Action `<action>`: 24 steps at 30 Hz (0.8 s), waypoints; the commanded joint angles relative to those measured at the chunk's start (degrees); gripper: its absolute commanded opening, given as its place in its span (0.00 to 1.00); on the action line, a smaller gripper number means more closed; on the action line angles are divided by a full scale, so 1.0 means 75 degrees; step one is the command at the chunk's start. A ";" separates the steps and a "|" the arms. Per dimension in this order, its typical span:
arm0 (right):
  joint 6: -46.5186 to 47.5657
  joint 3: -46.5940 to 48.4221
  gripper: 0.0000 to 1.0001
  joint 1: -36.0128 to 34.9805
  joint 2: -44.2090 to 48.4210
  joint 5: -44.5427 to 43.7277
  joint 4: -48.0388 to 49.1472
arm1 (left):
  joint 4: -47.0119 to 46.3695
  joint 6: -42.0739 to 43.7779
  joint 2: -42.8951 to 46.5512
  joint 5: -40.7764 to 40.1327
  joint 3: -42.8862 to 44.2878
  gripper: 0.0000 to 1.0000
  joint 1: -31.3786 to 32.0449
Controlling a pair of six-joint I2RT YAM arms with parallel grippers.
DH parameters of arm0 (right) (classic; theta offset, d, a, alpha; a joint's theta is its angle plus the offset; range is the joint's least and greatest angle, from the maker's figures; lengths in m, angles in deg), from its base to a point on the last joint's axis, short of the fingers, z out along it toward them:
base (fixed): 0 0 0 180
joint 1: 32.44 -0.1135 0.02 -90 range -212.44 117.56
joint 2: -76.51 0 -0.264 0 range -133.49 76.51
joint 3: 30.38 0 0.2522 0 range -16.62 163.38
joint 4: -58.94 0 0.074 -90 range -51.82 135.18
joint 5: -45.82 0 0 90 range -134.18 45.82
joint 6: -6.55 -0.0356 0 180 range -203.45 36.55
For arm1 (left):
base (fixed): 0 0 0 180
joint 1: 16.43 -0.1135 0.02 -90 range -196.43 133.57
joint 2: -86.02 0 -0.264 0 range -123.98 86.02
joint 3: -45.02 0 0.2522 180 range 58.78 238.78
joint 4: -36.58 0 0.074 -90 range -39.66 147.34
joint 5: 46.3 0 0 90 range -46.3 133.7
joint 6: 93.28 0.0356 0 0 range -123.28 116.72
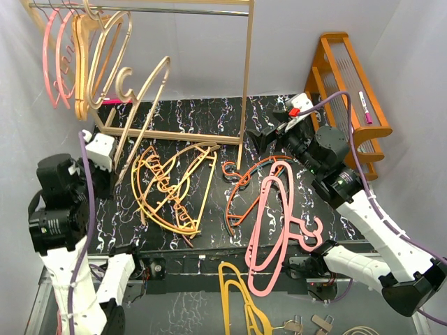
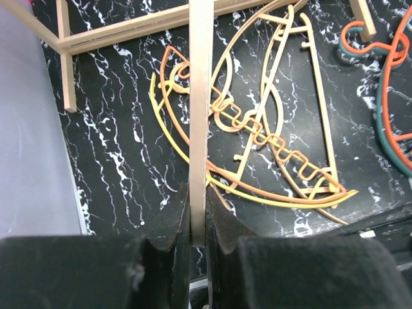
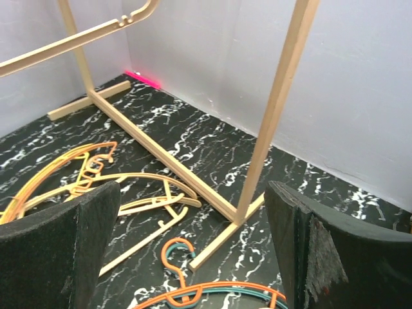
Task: Organize the hangers
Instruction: Pick up the hanger at the center of the board, then adjust the hanger at the center of the board.
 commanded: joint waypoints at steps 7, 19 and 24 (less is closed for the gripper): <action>-0.0472 -0.0152 0.98 0.0054 0.0165 0.0389 0.0793 | -0.0023 -0.1231 -0.2684 -0.0190 0.2836 0.00 -0.0013; -0.0314 -0.0250 0.98 0.0163 0.0114 0.0372 0.0838 | -0.0648 -0.0978 -0.4315 -0.0323 0.4219 0.00 -0.0012; -0.0319 -0.0289 0.98 0.0239 0.0014 0.0462 0.0902 | -0.0861 -0.1001 -0.4682 -0.0357 0.4750 0.00 -0.0013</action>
